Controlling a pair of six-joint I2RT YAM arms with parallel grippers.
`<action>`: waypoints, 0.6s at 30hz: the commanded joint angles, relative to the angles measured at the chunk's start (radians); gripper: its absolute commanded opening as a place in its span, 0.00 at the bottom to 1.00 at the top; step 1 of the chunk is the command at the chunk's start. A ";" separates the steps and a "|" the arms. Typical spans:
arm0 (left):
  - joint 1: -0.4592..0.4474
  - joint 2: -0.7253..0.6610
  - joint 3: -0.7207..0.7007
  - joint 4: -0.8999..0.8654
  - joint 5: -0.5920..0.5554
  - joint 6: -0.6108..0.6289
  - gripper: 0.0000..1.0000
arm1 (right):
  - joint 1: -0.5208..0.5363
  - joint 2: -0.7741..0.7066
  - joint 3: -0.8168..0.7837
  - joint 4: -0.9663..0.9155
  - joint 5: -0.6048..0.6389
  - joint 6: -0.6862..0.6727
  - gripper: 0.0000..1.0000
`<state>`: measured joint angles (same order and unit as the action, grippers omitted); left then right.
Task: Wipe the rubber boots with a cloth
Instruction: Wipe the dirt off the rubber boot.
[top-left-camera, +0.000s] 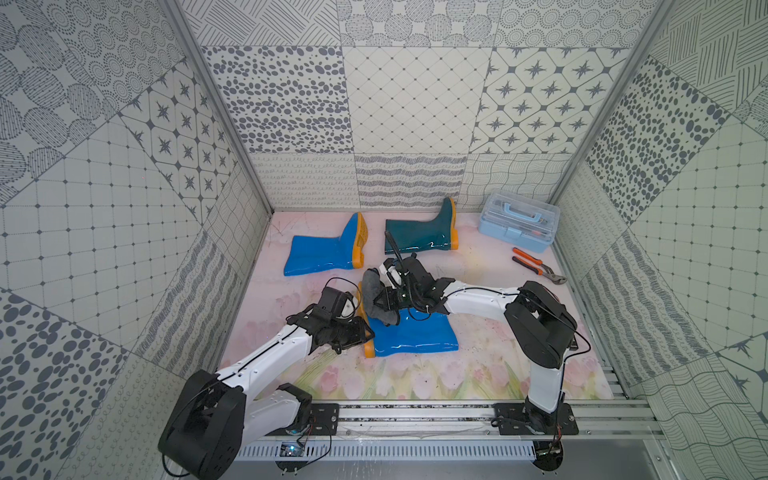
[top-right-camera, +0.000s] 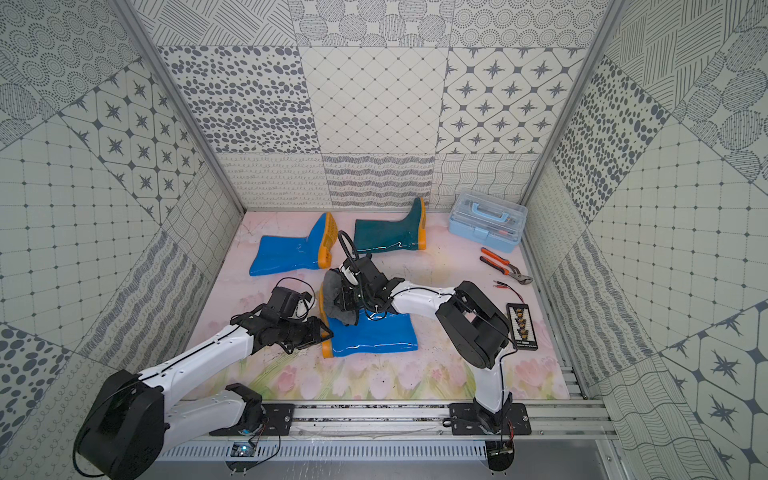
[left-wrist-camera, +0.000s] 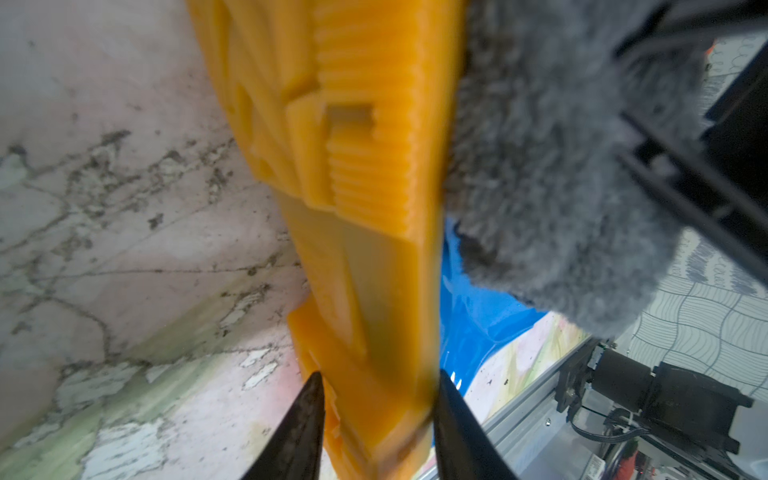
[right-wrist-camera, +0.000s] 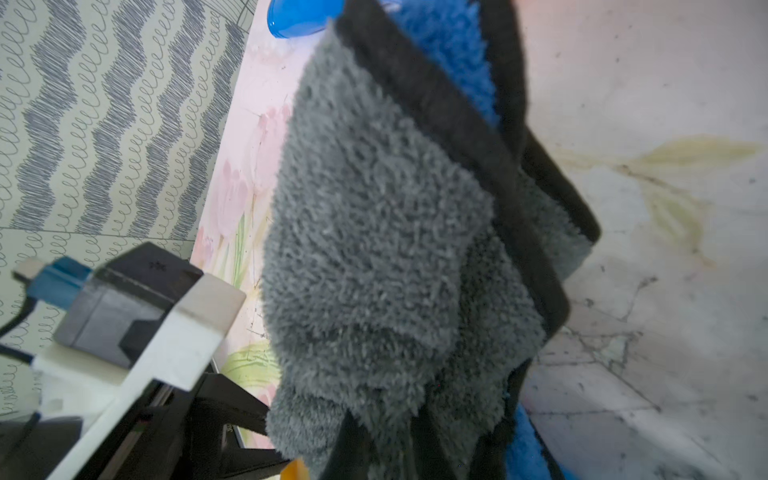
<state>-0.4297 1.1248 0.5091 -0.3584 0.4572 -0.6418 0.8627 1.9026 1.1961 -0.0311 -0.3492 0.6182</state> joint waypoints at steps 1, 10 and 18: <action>0.014 -0.019 -0.034 0.089 0.050 -0.049 0.27 | 0.054 -0.042 -0.064 -0.047 -0.004 0.001 0.00; 0.016 -0.043 -0.045 0.100 0.018 -0.059 0.00 | 0.189 -0.214 -0.257 -0.054 0.068 0.105 0.00; 0.016 -0.007 -0.033 0.096 0.032 -0.037 0.00 | 0.193 -0.169 -0.250 0.025 0.041 0.184 0.00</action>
<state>-0.4183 1.0981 0.4717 -0.3164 0.4839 -0.6758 1.0512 1.6875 0.9512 -0.0181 -0.2298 0.7555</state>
